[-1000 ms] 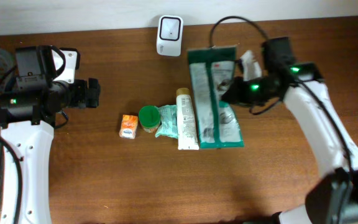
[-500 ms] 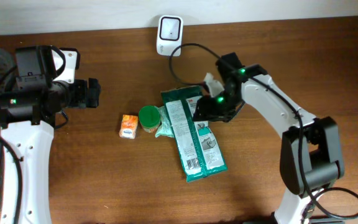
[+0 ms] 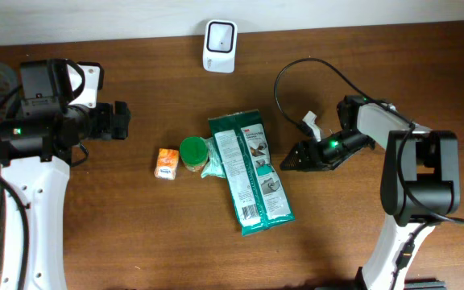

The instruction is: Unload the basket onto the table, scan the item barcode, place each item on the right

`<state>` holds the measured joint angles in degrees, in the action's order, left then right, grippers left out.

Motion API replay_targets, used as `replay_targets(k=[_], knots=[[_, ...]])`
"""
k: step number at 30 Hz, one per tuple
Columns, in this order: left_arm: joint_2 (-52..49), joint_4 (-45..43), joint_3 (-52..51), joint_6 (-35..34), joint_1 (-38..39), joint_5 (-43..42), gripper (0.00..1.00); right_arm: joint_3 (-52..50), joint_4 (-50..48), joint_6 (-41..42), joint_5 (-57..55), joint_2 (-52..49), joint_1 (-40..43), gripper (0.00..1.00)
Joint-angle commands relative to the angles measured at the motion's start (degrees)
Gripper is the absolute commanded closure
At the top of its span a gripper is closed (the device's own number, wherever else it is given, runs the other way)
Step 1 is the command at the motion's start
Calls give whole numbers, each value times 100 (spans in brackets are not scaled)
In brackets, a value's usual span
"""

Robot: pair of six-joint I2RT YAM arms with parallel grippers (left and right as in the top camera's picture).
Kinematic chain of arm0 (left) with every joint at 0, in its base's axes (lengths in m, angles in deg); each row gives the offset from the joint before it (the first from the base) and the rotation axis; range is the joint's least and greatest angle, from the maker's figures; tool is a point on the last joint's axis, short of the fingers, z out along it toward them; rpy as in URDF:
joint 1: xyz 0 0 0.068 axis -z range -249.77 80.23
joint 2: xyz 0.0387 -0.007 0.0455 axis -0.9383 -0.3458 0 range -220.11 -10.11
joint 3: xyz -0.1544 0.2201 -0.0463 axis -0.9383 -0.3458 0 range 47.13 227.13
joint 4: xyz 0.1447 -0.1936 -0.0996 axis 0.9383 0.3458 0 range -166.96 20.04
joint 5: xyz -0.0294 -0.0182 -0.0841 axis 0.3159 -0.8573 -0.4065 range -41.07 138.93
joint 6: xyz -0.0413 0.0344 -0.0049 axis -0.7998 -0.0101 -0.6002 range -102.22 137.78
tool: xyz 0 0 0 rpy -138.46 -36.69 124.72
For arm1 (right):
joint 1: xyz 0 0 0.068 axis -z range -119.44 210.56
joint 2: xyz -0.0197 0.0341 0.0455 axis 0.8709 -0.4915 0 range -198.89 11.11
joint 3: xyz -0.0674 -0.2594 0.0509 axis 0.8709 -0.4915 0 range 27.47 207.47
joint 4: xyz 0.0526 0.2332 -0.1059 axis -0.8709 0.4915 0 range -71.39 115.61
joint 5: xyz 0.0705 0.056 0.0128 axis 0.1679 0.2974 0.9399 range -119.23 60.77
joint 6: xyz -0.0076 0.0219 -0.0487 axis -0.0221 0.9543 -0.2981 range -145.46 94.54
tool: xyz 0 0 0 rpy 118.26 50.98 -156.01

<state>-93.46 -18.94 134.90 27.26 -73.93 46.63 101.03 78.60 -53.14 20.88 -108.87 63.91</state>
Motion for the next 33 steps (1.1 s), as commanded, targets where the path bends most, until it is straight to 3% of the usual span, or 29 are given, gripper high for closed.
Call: replay_targets(k=[1,8,12,17,19,23,26,28,29,33], knots=[[11,-4,46,92,-24,20,1,-225,-227,-365,35,-411,0,9],[11,-4,46,92,-24,20,1,-291,-476,-317,249,-614,-398,9],[11,-2,46,92,-24,20,1,-291,-820,164,328,-857,-798,11],[11,-4,46,92,-24,20,1,-273,-848,271,328,-857,-903,28],[11,-4,46,92,-24,20,1,-273,-852,273,332,-857,-907,43],[11,-4,46,92,-26,20,1,-188,-839,319,350,-857,-1010,61],[11,-4,46,92,-24,20,1,13,-820,579,352,-857,-1145,62],[11,-4,46,92,-24,20,1,129,-813,750,433,-855,-1217,76],[11,-2,46,92,-24,20,1,214,-745,745,643,-855,-1226,93],[11,-4,46,92,-26,20,1,756,52,695,708,-710,-1123,96]])
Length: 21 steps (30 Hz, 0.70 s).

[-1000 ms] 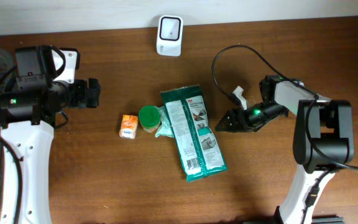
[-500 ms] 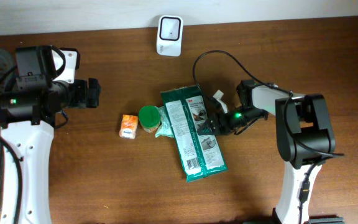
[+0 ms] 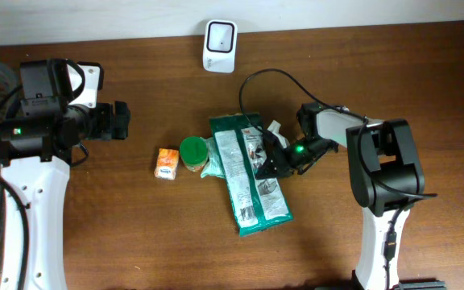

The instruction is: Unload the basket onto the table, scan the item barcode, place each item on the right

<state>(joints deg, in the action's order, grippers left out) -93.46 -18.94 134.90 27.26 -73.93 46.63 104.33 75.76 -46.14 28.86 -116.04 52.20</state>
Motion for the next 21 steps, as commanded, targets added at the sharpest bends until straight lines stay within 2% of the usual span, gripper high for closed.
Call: replay_targets(k=[1,9,16,19,21], knots=[[11,-2,46,92,-24,20,1,595,592,-28,-90,144,92,96],[11,-4,46,92,-24,20,1,1416,1696,81,-85,2072,385,96],[11,-4,46,92,-24,20,1,1856,1598,1357,-50,3327,815,96],[11,-2,46,92,-24,20,1,2562,1325,2291,-1327,3362,566,96],[11,-4,46,92,-26,20,1,3132,1250,2557,-2120,3281,234,96]])
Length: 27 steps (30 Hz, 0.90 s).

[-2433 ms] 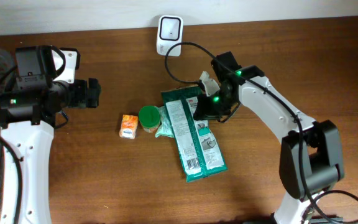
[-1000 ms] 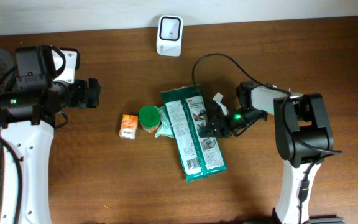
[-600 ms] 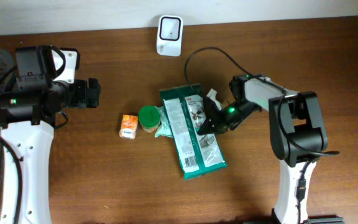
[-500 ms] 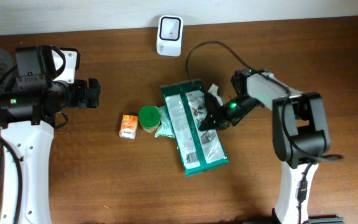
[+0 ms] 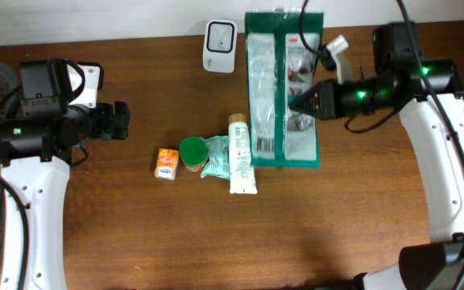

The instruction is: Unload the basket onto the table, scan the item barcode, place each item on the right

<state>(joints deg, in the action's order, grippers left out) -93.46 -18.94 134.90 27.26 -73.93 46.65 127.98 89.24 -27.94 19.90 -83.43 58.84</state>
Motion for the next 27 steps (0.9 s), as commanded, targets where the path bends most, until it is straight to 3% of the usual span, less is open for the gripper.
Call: replay_targets(k=[1,3,6,11,14,18,23,27], knots=[[11,-4,46,92,-24,17,1,1174,-138,901,-1762,-83,-667,96],[11,-4,46,92,-24,17,1,2203,-404,922,-3042,-562,-1248,96],[11,-4,46,92,-26,17,1,2494,-1056,844,-4481,-935,-1698,96],[11,-4,46,92,-24,17,1,2492,-3080,-315,-6841,-1836,-2557,96],[11,-2,46,92,-24,17,1,2492,-4374,-1561,-7676,-2564,-2844,96],[11,-4,46,92,-26,17,1,2492,-5506,-2527,-7831,-3359,-2914,96],[11,-4,46,92,-24,17,1,2490,-5991,-2627,-7807,-3904,-2914,96],[11,-4,46,92,-24,17,1,2490,-6465,-3206,-7785,-4162,-2914,96]])
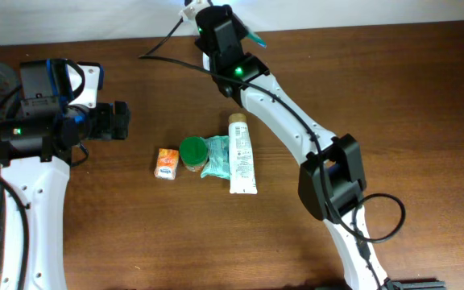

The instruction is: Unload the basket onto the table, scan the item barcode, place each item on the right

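My right arm reaches to the table's far edge, and the right gripper (217, 24) sits over the spot at the back wall, its fingers hidden under its own wrist. Only a thin teal sliver of the green package (253, 36) sticks out beside the wrist, turned edge-on to the camera. The scanner is hidden beneath the wrist. My left gripper (121, 121) hovers at the left with its fingers apart and nothing between them.
In the middle of the table lie a small orange box (165, 163), a green-lidded jar (192, 153), a teal pouch (215, 158) and a white tube (241, 155). A black cable (158, 47) trails from the right wrist. The white left arm (31, 201) runs down the left side.
My right gripper has moved left from the back right to the back middle, over the scanner's place. The package, then flat and fully visible, now shows only as an edge.
The green package lay on the table over the tube, with my right gripper beside it. Then the gripper was at the package's edge. Then it held the package raised at the back right, the tube uncovered. Now it holds it at the scanner's place. The left arm stayed still.
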`<state>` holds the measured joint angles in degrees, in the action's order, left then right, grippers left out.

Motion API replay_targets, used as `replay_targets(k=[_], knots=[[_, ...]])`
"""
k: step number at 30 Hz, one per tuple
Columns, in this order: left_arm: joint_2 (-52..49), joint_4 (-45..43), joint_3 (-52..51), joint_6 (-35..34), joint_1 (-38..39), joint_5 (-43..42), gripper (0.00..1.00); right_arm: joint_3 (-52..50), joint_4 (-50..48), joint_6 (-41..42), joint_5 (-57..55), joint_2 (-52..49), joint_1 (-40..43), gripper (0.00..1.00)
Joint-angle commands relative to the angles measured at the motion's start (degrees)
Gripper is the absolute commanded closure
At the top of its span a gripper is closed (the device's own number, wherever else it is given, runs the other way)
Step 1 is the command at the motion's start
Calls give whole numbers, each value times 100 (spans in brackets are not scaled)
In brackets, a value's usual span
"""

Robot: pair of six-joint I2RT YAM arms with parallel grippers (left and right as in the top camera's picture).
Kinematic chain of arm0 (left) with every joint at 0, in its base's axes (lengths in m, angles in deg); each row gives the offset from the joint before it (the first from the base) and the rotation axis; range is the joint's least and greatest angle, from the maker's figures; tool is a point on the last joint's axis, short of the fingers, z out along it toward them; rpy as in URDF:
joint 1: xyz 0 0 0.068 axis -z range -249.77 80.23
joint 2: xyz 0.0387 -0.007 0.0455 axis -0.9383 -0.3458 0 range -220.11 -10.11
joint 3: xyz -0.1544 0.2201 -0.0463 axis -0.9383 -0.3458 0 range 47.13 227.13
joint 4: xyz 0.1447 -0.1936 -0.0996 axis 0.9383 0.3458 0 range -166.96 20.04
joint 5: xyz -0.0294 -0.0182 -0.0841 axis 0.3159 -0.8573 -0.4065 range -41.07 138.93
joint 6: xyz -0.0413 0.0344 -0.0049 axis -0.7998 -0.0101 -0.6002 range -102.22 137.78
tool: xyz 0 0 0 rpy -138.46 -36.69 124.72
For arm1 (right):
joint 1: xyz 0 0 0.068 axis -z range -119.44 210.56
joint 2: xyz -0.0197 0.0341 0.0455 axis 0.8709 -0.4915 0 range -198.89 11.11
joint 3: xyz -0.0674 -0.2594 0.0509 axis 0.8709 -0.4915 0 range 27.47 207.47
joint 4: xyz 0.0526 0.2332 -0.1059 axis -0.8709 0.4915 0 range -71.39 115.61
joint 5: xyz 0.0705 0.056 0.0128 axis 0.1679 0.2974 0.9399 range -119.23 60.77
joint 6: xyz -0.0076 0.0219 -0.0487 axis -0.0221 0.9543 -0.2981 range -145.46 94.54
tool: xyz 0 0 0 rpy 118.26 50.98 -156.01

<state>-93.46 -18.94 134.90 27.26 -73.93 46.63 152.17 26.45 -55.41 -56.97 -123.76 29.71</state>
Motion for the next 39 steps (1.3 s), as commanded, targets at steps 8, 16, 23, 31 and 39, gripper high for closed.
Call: replay_targets(k=[8,16,23,31,39], knots=[[11,-4,46,92,-24,20,1,66,-398,-885,-120,-160,-22,96],[11,-4,46,92,-24,20,1,68,-398,-901,-94,-151,-138,96],[11,-4,46,92,-24,20,1,68,551,409,459,710,26,96],[11,-4,46,92,-24,20,1,68,4601,3222,2297,2774,1318,96],[11,-4,46,92,-24,20,1,-229,7818,2935,3602,2942,3519,96]])
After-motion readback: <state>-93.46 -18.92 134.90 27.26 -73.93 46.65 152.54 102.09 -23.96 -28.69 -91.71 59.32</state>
